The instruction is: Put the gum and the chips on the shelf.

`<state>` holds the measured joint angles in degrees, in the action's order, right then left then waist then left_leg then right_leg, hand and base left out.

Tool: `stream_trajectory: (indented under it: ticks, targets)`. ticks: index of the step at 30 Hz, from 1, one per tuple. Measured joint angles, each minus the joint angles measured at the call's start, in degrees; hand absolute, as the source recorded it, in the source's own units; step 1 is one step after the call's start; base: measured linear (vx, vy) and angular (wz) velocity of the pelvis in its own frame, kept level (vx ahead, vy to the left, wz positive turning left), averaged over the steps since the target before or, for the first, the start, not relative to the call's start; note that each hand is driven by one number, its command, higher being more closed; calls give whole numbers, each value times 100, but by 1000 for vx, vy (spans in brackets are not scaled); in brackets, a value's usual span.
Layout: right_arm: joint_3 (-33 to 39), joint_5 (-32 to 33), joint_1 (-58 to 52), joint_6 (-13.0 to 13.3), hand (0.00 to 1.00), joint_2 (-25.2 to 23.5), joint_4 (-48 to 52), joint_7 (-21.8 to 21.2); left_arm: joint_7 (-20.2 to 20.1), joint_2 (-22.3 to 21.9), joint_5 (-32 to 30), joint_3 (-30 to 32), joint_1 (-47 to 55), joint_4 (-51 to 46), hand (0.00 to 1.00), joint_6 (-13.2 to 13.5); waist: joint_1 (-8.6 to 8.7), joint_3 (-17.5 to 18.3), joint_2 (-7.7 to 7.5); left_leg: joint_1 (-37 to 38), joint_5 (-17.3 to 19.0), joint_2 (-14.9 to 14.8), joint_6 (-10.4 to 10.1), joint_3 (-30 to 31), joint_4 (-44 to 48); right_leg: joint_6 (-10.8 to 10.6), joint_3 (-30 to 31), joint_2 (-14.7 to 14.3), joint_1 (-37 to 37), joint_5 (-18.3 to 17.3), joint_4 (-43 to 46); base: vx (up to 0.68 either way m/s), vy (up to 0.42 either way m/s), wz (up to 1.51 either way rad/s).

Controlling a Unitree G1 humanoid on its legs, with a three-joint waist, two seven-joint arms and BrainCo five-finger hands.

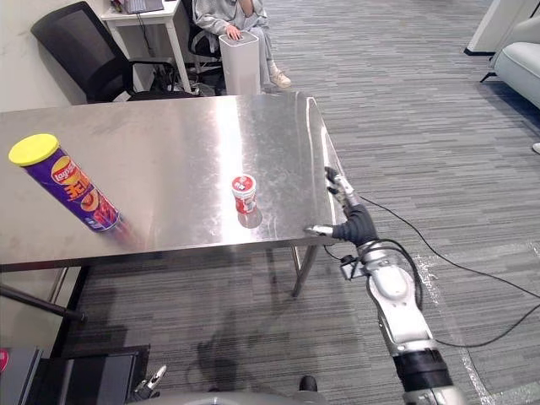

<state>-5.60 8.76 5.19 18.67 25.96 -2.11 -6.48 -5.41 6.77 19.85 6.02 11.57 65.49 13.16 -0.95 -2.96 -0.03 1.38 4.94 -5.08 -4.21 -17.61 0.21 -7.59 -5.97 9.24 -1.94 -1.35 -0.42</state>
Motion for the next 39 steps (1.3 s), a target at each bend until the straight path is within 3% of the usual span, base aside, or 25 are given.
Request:
stream_trajectory:
  ticks: [6,13,27,39]
  targets:
    - [-613,1,532,-188,0,-53,-617,-19,11,-6,-29,-13,3,38,0,-26,-107,0,18,-79,-32,11,16,139,-10,-36,-139,0,63,36,-83,24,-5,13]
    - [-855,-4,962,-260,0,-471,-1248,88,51,-4,-30,5,2,44,0,-87,-152,3,28,-78,-41,10,27,265,-15,-18,-282,-2,167,92,-150,20,-1,8]
    - [-834,-209,1564,-453,0,-1010,-1911,479,181,-37,-43,104,27,8,0,-134,-261,-42,26,-14,-524,99,63,407,-560,29,-443,7,116,253,-268,-72,-18,5]
    - [-817,-199,2153,-611,0,-1210,-2582,697,275,-48,-85,121,47,-77,0,-209,-409,-86,20,-19,-530,99,61,415,-562,27,-439,-6,135,255,-317,0,-11,0]
